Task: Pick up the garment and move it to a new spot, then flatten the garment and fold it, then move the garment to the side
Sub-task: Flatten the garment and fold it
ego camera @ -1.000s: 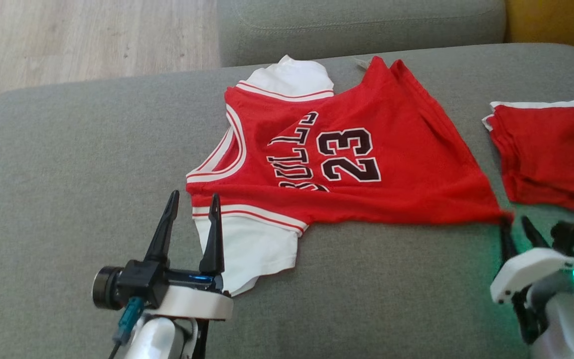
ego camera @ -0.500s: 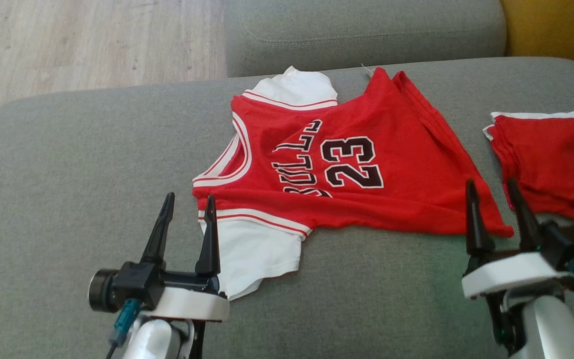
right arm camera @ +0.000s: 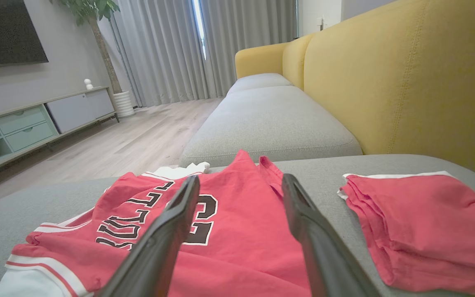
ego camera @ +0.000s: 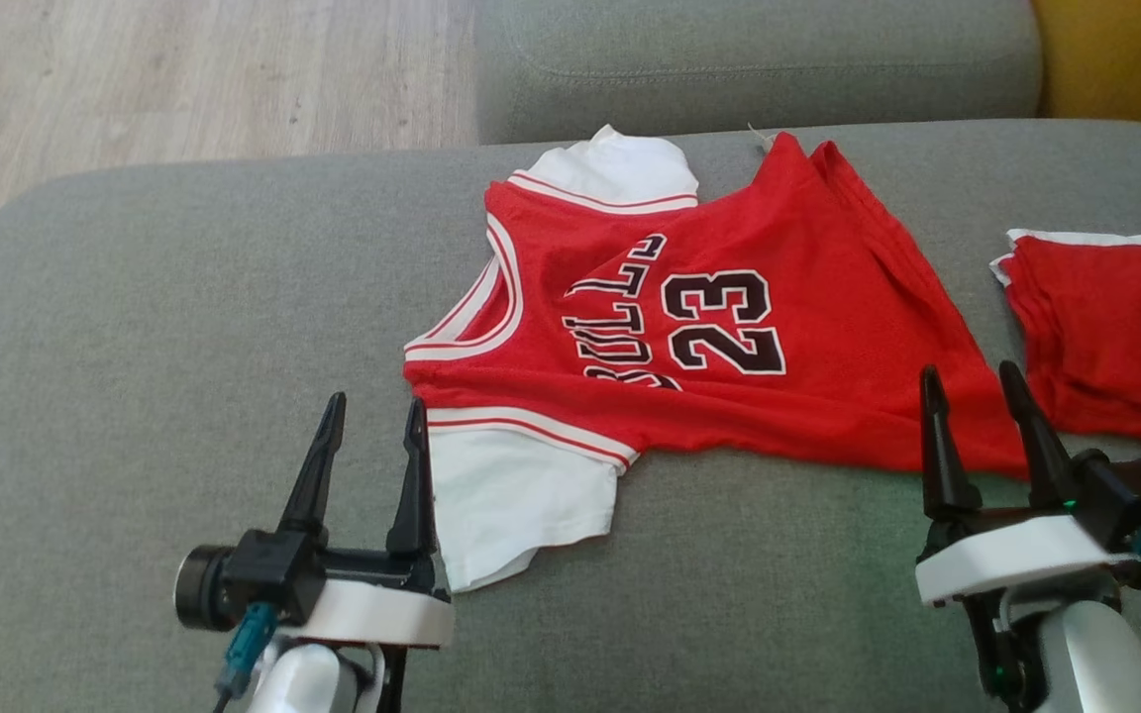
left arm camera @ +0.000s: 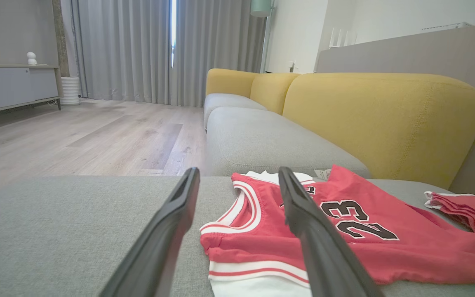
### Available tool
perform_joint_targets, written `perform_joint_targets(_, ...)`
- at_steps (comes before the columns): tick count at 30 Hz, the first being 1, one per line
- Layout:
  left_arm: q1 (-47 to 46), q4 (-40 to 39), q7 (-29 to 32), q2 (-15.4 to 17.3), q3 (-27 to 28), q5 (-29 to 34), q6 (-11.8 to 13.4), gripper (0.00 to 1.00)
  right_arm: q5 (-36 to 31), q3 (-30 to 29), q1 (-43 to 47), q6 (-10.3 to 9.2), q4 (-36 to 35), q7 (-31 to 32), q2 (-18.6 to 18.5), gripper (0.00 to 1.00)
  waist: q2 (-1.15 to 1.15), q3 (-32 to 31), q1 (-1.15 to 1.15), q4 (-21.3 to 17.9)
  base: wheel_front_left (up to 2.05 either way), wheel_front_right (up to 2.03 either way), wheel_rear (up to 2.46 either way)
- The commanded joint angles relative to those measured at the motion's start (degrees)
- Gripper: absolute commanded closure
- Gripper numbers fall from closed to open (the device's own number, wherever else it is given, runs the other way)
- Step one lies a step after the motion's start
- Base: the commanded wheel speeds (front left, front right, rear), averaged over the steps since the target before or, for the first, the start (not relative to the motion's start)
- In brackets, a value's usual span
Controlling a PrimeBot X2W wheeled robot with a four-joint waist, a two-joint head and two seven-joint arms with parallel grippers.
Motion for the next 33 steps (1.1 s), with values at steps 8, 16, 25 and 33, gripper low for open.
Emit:
perform_joint_targets(8,-4.9,-1.0,-0.3,0.7,2.7,2.5,-1.7,0.0,0.9,1.2,-2.4,-0.04,-3.1,-0.2,-0.3,0.0,0.0,3.2,0.0,-0.4,0.0,0.0,0.0)
perform_joint_targets(16,-24.8,7.4,10.4,5.2,-0.7,0.9,-9.4,0.0,0.9,2.0,-5.1,-0.04,-4.0,0.0,-0.3,0.0,0.0,7.9,0.0,-3.1,0.0,0.0,0.0)
perform_joint_targets(25,-48.5,22.2,35.1,13.7,-14.5,-13.1,-10.4,0.0,2.7,4.9,-9.0,-0.04,-3.9,-1.4,-0.3,0.0,0.0,13.3,0.0,-10.4,0.0,0.0,0.0)
perform_joint_targets(33,-55.6,30.9,44.4,19.9,-22.6,-19.8,-10.4,0.0,4.5,7.4,-10.6,-0.04,-3.2,-3.1,-0.3,0.0,0.0,16.7,0.0,-15.6,0.0,0.0,0.0)
